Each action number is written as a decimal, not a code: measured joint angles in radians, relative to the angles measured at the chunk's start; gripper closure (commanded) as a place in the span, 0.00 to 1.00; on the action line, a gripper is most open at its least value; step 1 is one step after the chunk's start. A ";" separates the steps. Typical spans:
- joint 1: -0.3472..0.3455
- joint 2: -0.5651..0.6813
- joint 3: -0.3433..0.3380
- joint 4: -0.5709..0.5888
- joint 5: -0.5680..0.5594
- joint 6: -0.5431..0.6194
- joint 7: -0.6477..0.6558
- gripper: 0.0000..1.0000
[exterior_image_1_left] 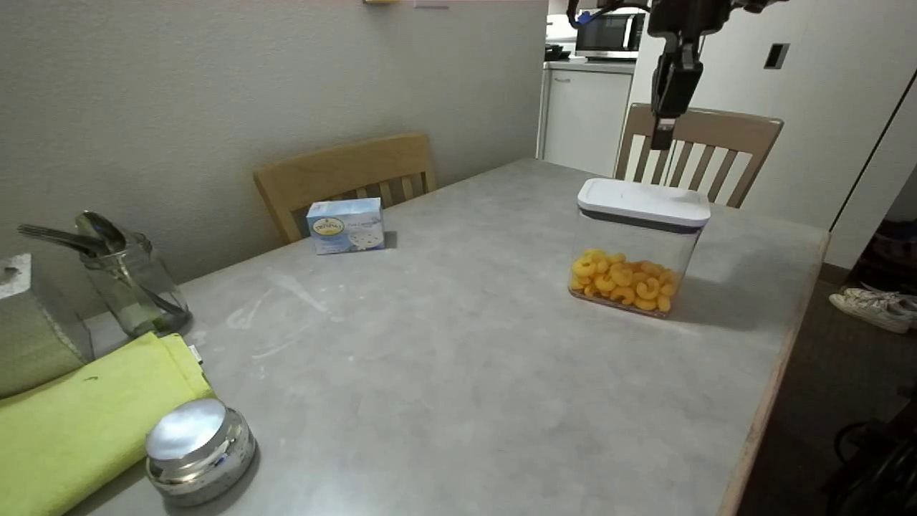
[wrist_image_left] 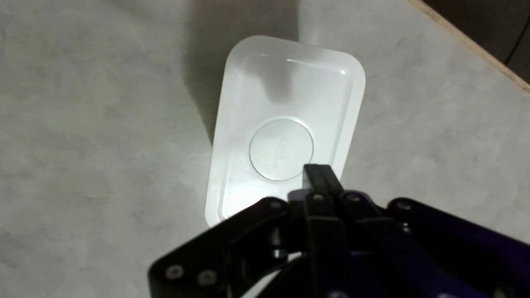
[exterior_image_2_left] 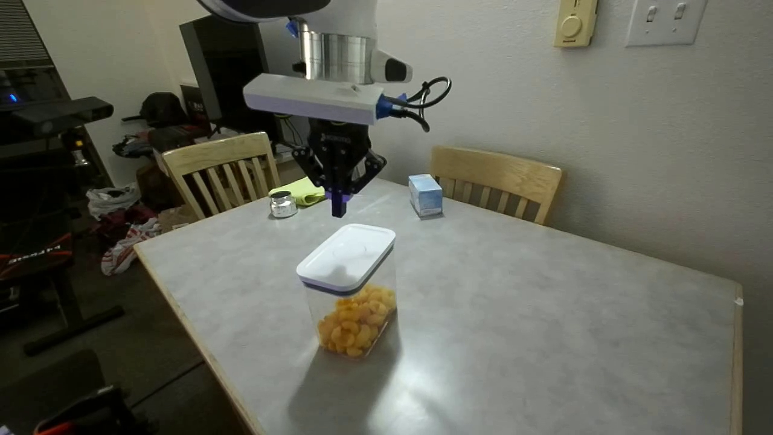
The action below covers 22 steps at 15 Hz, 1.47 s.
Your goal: Press down on the lid and open the food container
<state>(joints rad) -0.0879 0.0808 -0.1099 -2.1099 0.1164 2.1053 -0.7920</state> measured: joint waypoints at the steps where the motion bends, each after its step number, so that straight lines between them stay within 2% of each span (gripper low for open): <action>1: -0.001 0.000 0.000 -0.009 0.001 0.015 -0.017 1.00; 7: -0.002 0.012 0.002 -0.092 0.028 0.120 -0.091 1.00; 22: -0.007 0.056 0.003 -0.118 0.067 0.179 -0.140 1.00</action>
<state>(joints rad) -0.0948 0.1373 -0.1070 -2.2282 0.1834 2.2846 -0.9320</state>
